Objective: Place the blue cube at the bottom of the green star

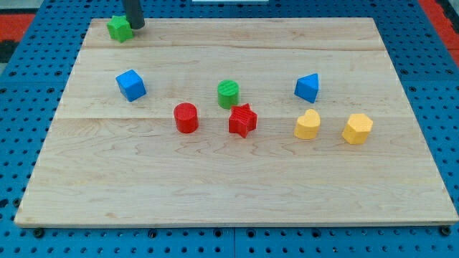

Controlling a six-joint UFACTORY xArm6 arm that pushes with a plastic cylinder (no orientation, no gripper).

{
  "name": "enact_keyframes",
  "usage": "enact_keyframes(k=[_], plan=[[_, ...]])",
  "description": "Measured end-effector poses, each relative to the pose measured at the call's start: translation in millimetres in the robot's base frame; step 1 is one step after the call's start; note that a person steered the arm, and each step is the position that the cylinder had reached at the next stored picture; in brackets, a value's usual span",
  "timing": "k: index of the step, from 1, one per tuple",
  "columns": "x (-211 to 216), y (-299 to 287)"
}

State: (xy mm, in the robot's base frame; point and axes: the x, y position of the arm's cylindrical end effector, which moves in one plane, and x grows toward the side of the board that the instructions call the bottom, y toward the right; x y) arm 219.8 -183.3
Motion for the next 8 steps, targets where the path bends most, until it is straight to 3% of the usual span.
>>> enact_keyframes(k=[2, 3, 4, 6, 7, 8], plan=[[100.6, 89.3], [160.2, 66.2], [179.5, 8.6], [107.6, -47.3], [90.3, -38.6], [82.8, -98.9]])
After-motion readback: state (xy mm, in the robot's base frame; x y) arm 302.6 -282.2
